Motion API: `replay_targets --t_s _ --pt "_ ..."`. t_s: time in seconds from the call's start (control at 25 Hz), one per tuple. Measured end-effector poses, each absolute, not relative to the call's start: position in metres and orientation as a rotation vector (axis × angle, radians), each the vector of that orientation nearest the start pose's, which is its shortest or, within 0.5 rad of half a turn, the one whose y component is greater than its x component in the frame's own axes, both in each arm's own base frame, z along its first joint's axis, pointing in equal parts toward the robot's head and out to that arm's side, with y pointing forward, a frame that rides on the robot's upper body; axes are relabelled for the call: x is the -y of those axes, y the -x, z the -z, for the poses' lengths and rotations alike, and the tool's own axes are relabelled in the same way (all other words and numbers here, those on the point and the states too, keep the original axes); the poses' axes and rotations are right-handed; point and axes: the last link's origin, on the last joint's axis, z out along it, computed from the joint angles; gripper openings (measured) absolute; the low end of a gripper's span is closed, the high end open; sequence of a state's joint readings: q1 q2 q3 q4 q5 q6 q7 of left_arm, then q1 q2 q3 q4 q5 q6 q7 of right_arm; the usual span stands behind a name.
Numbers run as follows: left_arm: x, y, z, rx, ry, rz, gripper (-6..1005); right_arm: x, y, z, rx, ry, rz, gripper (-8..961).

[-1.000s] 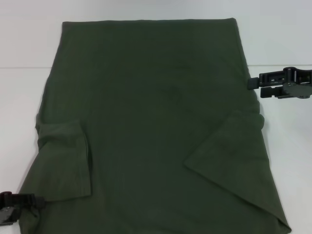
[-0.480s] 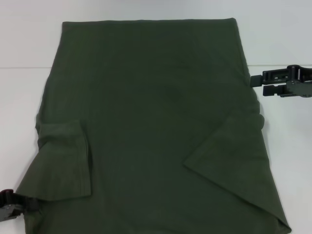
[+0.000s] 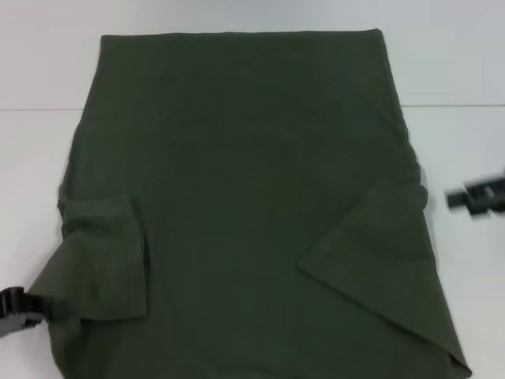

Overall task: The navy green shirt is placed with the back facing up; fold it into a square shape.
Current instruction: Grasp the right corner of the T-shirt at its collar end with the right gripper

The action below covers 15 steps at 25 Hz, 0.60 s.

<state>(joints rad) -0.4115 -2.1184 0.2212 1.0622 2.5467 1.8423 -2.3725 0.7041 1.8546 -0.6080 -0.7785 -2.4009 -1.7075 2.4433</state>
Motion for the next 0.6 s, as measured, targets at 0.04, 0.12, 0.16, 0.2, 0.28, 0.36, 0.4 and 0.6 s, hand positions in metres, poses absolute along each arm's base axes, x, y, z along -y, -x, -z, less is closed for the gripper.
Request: replay_targets --t_s 0.04,0.12,0.16,0.2,0.28,0.36,0.4,0.6 --pt "-0.256 0.341 -0.076 -2.386 -2.335 -0.572 5 -0.366 -0.272 -0.106 -1.765 2.37 -0.19 703" --pt "-0.263 0.339 -0.077 -2.376 -2.361 -0.574 5 -0.354 -0.282 -0.109 -1.804 2.368 -0.133 703" --pt "-0.267 0.338 -0.076 -2.369 -2.369 -0.576 6 -0.348 -0.288 -0.11 -1.825 2.364 -0.096 703" --pt "-0.271 0.337 -0.076 -2.363 -2.378 -0.576 6 -0.344 -0.292 -0.11 -1.838 2.358 -0.069 703" --pt "-0.278 0.335 -0.075 -2.351 -2.391 -0.574 6 -0.336 -0.301 -0.109 -1.868 2.341 -0.006 703" --pt "-0.285 0.334 -0.072 -2.343 -2.396 -0.569 6 -0.332 -0.305 -0.105 -1.883 2.338 0.019 704" --pt "-0.286 0.333 -0.071 -2.342 -2.396 -0.569 6 -0.33 -0.305 -0.103 -1.883 2.346 0.027 704" --pt "-0.292 0.332 -0.07 -2.341 -2.404 -0.571 6 -0.324 -0.304 -0.088 -1.838 2.439 0.079 704"
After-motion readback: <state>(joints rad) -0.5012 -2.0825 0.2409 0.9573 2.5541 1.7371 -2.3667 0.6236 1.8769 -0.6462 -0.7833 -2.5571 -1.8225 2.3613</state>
